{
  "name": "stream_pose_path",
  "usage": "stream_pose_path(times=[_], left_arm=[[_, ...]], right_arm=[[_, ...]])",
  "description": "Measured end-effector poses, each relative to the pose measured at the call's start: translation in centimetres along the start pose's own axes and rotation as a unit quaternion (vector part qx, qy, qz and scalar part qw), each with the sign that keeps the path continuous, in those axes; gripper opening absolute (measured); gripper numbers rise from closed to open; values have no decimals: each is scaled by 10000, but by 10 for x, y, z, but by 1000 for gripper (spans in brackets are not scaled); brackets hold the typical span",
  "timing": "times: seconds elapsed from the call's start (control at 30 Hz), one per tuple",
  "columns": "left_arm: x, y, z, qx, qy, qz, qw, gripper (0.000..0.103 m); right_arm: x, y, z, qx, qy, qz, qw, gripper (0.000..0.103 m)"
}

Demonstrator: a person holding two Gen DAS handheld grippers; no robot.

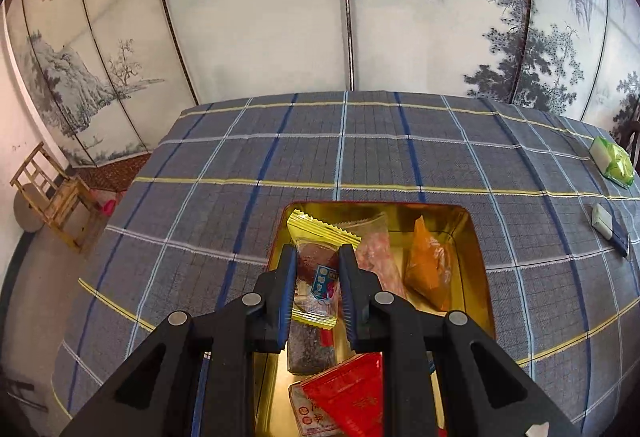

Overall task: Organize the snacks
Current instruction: 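Lower the yellow candy into the tin and open the left tool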

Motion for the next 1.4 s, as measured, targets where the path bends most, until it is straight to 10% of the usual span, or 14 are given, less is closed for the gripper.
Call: stream_pose_path(times=[0.9, 1.17, 1.4], left_arm=[[-6, -85, 14, -3, 658, 736, 9951, 19], [-11, -23, 9, 511, 541, -94, 9972, 63], [48, 81, 9, 1137, 320, -982, 9881, 88]], right_arm=[[0, -1, 1, 2, 13, 12, 10000, 98], [6, -7, 8, 380, 428, 227, 9981, 98], [17, -20, 77, 555, 2235, 766, 9701, 98]])
Point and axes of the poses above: each gripper's, at about its wrist camera, not at the fingertips, and y roughly against the way its jaws point, z to its left, x to its underside, the point moved 10 cm from there along -y, roughly the way its jaws point, and after that the axes turned 6 degrees about z, right-handed, at the moved point
